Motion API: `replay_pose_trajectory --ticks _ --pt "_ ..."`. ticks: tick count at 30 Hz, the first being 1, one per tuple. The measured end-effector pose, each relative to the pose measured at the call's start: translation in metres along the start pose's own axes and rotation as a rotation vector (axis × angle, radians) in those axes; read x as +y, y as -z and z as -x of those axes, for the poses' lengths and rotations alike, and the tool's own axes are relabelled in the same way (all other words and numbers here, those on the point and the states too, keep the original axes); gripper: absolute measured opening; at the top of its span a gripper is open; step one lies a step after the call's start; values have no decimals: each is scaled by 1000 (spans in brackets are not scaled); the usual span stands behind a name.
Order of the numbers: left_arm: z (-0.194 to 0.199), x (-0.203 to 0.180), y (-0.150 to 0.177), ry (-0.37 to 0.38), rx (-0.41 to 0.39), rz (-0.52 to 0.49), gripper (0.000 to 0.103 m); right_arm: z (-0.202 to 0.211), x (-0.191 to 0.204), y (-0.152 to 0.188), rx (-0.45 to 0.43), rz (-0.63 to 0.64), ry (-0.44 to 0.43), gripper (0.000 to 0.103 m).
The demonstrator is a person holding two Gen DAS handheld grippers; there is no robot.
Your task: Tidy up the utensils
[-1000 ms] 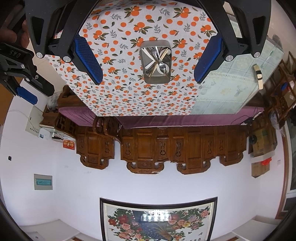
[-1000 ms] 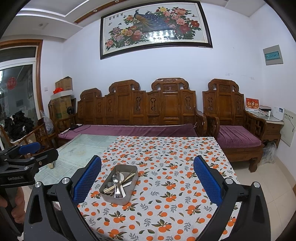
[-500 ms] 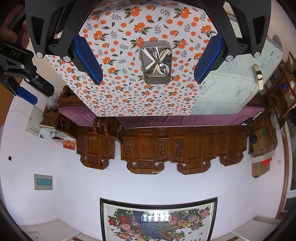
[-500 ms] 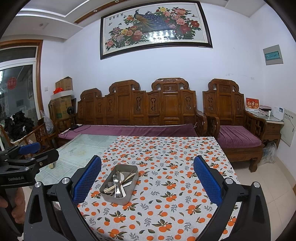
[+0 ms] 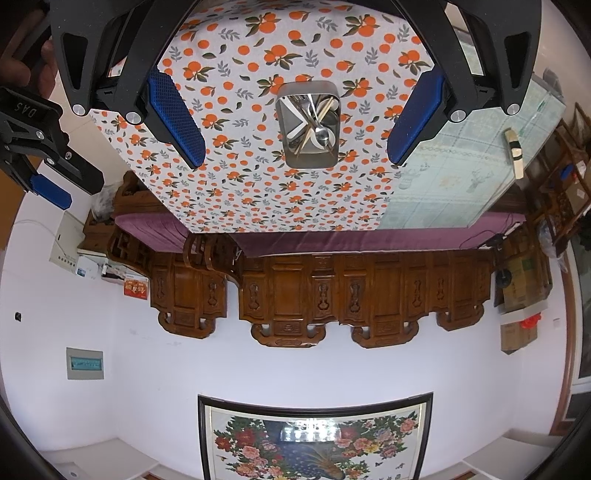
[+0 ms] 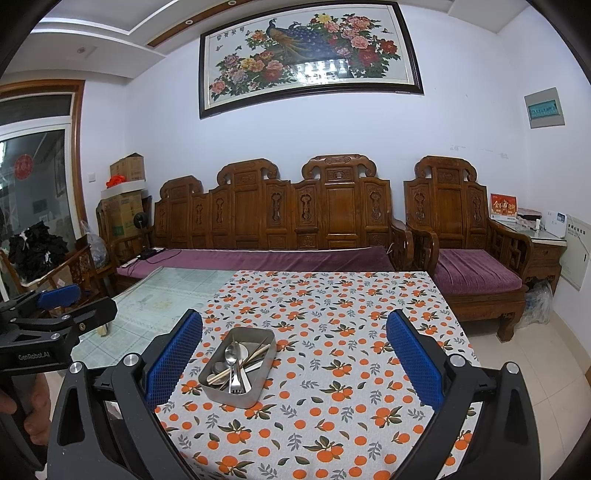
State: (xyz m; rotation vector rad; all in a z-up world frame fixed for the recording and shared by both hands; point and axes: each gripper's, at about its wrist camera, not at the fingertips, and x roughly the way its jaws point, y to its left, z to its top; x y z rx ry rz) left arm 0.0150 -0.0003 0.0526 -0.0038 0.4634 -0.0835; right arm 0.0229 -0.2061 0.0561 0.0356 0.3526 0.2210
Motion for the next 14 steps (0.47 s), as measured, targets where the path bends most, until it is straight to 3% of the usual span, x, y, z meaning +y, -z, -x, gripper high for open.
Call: replay_pose_trajectory --ticks 14 --pt "-2 1 2 -3 0 1 95 0 0 0 -2 -1 2 100"
